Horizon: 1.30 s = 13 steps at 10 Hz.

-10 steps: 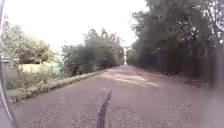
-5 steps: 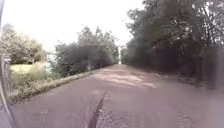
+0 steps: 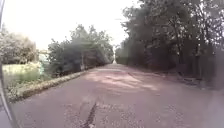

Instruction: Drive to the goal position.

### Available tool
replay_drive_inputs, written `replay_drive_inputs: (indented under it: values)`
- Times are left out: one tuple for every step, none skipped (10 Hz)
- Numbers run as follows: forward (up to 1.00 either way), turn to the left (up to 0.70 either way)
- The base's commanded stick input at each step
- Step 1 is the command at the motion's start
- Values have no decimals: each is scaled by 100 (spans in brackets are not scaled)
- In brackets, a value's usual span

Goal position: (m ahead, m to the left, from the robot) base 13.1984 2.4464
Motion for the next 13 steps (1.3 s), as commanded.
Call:
replay_drive_inputs:
  values:
    - [70, 0]
    - [70, 0]
    - [70, 0]
    - [70, 0]
    - [70, 0]
    - [70, 0]
    - [70, 0]
    - [70, 0]
    - [70, 0]
    - [70, 0]
    - [70, 0]
    - [70, 0]
    - [70, 0]
